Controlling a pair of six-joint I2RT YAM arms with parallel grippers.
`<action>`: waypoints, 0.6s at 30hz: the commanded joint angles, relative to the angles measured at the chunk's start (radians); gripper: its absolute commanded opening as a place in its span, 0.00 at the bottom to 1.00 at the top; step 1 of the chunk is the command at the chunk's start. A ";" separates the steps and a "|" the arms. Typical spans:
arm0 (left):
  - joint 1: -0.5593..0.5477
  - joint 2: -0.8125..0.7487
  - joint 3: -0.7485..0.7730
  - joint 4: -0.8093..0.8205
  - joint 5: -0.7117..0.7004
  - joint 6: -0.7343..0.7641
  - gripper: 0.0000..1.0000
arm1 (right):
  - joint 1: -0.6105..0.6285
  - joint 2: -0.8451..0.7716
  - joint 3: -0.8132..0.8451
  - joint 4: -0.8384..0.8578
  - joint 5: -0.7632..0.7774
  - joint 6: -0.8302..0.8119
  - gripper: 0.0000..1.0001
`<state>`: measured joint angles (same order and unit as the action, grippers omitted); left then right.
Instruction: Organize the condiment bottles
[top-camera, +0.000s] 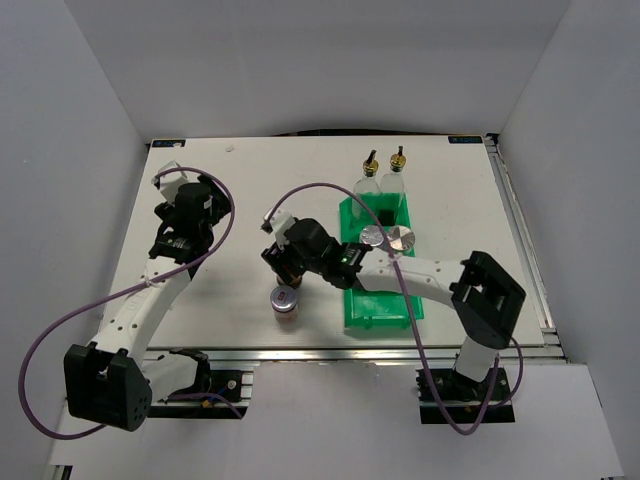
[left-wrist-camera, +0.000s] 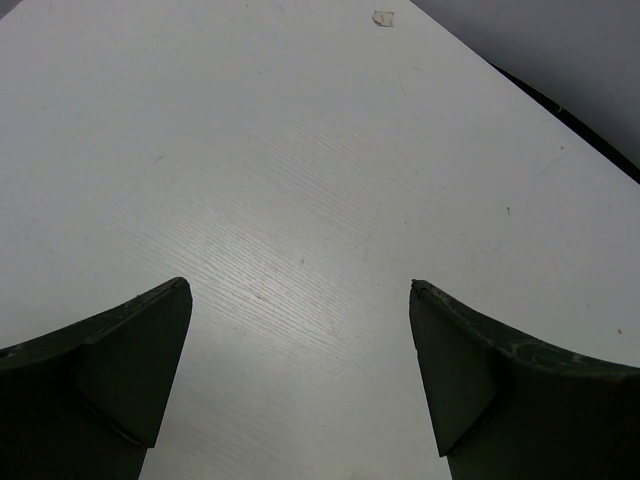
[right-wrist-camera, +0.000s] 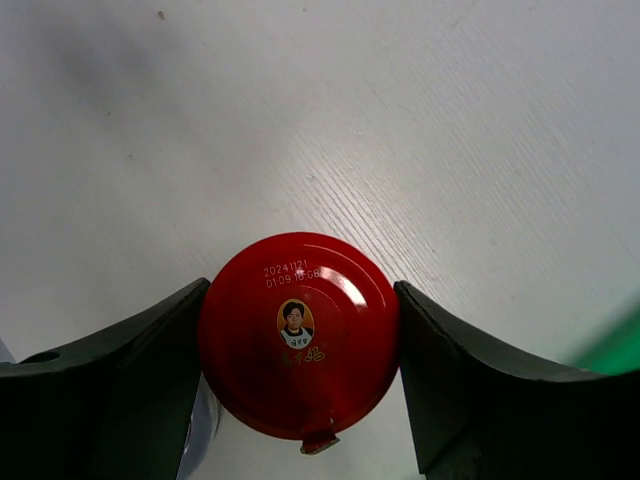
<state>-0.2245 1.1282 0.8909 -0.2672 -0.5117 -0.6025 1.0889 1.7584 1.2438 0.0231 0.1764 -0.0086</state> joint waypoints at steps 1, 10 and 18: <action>0.002 -0.038 -0.004 -0.018 -0.021 -0.006 0.98 | 0.000 -0.167 -0.029 0.190 0.113 0.025 0.00; 0.004 -0.038 -0.006 -0.020 -0.010 -0.010 0.98 | 0.002 -0.322 -0.112 0.177 0.193 0.015 0.00; 0.004 -0.036 -0.006 -0.017 0.018 -0.003 0.98 | -0.007 -0.523 -0.151 -0.047 0.253 0.113 0.00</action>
<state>-0.2245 1.1271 0.8909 -0.2844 -0.5076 -0.6029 1.0870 1.3525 1.0874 -0.0334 0.3668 0.0463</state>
